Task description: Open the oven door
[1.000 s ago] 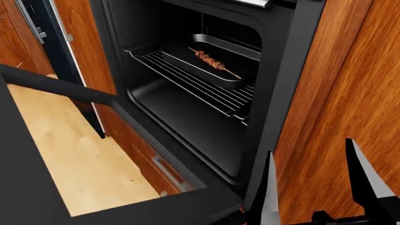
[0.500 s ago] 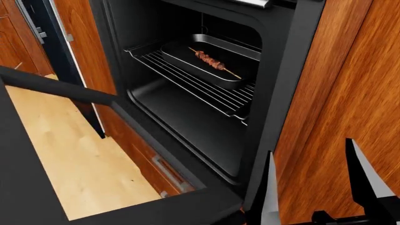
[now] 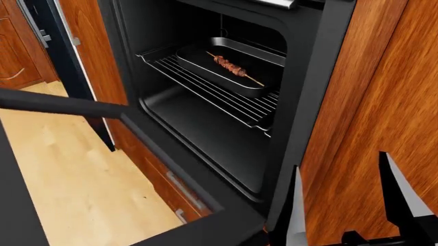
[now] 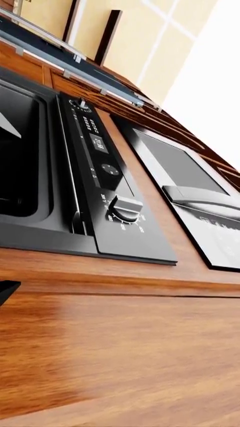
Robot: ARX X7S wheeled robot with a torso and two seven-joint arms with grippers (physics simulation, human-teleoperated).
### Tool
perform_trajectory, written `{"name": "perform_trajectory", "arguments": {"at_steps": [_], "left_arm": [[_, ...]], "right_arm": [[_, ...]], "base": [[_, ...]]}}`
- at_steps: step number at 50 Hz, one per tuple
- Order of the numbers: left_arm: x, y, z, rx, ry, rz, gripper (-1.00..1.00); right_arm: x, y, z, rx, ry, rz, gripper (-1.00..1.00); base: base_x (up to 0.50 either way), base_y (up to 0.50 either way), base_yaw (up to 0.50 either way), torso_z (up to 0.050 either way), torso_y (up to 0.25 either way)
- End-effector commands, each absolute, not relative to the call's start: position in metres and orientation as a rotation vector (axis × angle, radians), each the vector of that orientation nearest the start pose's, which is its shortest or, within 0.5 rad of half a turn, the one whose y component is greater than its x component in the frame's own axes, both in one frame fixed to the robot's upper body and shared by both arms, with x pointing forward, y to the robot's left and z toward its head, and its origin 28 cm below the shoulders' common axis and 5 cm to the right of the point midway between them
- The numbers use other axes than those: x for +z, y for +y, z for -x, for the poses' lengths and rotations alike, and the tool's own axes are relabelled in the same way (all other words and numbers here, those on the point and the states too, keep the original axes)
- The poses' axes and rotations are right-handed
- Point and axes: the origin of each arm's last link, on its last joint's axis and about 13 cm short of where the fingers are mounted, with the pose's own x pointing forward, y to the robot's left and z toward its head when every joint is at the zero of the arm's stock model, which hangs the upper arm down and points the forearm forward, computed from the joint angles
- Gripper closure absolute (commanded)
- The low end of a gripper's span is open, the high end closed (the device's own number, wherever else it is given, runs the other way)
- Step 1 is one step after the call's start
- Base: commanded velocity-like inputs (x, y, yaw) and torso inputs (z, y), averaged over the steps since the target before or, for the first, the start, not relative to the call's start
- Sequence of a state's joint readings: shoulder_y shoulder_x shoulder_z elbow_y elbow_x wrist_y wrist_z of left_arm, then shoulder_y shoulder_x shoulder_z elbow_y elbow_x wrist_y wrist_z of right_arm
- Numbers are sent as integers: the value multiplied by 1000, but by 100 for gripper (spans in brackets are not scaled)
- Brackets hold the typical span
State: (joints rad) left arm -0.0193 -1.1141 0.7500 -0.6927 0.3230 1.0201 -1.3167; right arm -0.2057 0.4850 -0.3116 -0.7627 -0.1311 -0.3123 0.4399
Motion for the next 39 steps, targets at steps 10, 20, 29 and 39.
{"name": "perform_trajectory", "arguments": {"at_steps": [10,20,29,39], "left_arm": [[-6,467,-97,145,-380,-993,100],[-16,471,-87,148,-322,-1046,100],[-23,474,-73,177,-250,-1074,100],[-32,463,-57,243,-171,-1007,100]], "right_arm": [[145,-96,-132,123,-851,152,-100],[145,-96,-133,124,-851,150,-100],[144,-96,-133,126,-850,148,-100],[144,-95,-132,130,-848,145,-100]], "base": [[2,9,0,-1,0],[4,6,1,0,0],[3,3,2,0,0],[0,0,12,-5,0]]}}
